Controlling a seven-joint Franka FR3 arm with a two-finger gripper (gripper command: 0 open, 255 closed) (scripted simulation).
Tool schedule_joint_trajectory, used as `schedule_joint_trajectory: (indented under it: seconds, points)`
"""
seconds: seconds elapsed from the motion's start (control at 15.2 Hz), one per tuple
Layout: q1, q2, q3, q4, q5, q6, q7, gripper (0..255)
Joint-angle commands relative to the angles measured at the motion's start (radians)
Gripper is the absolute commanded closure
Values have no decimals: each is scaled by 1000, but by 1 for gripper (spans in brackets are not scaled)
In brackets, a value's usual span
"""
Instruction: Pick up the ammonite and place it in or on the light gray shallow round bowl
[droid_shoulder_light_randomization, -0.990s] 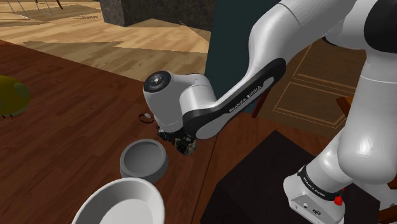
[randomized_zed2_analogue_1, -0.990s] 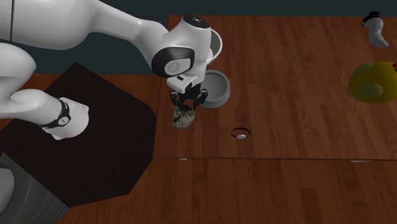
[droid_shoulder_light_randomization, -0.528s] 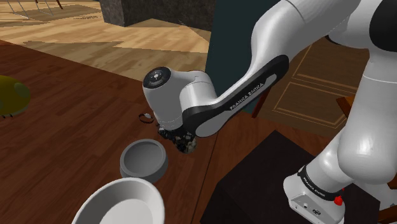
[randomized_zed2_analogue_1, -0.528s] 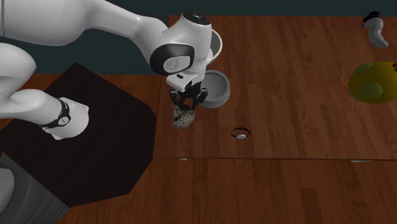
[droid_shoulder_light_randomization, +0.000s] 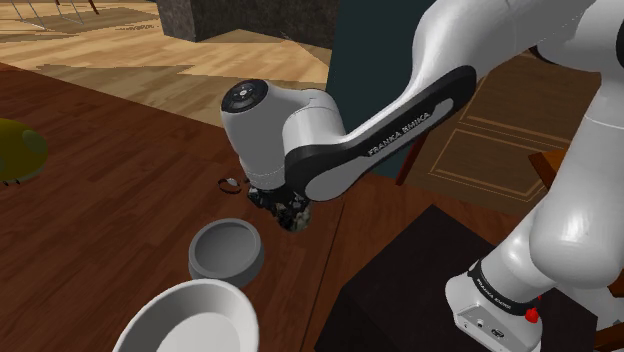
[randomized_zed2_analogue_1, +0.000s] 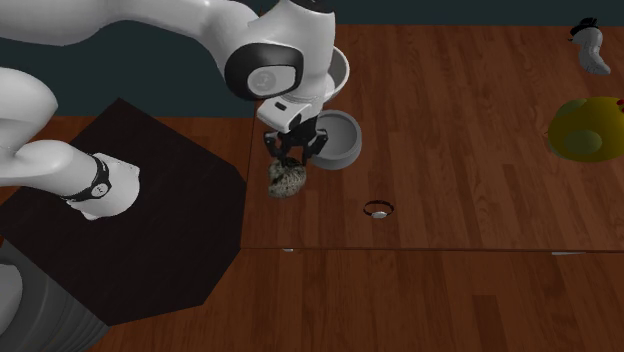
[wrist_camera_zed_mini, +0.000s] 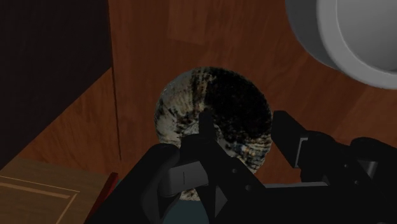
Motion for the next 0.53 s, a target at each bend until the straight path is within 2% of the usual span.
schedule_joint_trajectory:
  seconds: [0.0, 0.46]
  points:
    - [-7, -23, 8, 4, 20, -18, -17, 255]
    - [-22, -86, 27, 34, 78, -84, -68, 255]
